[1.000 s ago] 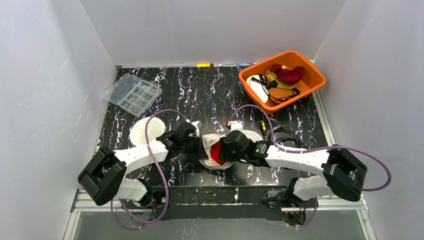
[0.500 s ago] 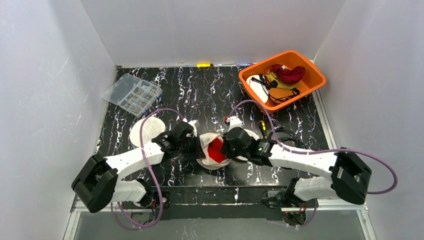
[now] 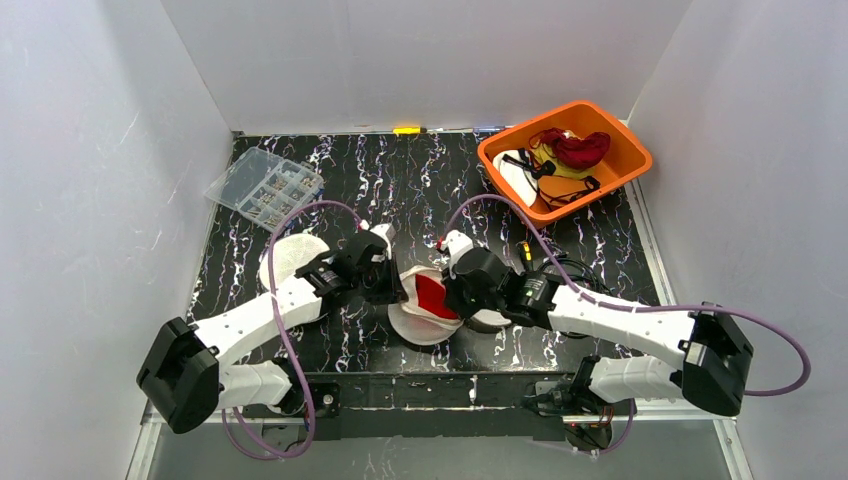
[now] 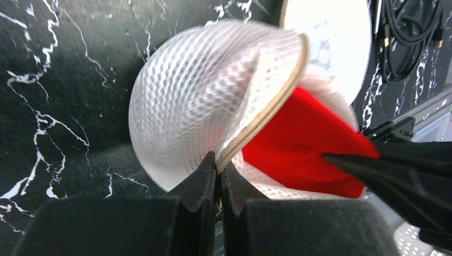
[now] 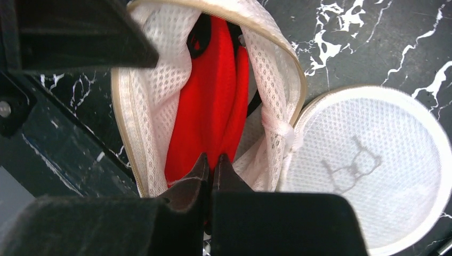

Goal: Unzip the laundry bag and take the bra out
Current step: Pick up the bra from the laundry bag.

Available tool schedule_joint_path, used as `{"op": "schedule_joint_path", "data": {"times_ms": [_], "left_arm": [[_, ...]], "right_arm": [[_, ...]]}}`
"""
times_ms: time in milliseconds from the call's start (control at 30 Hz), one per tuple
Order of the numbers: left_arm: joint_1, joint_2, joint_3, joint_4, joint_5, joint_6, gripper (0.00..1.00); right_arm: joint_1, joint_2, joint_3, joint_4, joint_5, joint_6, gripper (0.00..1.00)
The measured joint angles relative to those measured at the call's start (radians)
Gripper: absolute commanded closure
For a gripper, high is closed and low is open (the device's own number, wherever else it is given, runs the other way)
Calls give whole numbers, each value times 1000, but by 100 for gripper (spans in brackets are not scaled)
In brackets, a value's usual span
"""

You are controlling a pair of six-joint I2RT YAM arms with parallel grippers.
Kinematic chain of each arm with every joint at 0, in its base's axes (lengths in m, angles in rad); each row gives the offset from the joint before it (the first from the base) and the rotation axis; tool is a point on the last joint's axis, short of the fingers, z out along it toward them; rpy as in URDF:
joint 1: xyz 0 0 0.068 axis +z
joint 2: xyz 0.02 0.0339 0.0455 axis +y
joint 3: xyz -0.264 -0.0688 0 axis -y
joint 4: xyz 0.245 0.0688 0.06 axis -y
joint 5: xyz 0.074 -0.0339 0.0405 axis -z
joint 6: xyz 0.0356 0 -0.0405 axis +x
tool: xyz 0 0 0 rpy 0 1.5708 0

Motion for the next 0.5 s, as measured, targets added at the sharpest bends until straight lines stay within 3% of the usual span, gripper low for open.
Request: {"op": "schedule_joint_path", "data": {"times_ms": [300, 500], "left_arm": [[0, 39, 127, -51, -47, 27, 100], [0, 73, 130, -81, -69, 29, 100]], "right_arm": [[10, 23, 31, -56, -52, -110, 99], [10, -65, 39, -67, -46, -154, 99]]}}
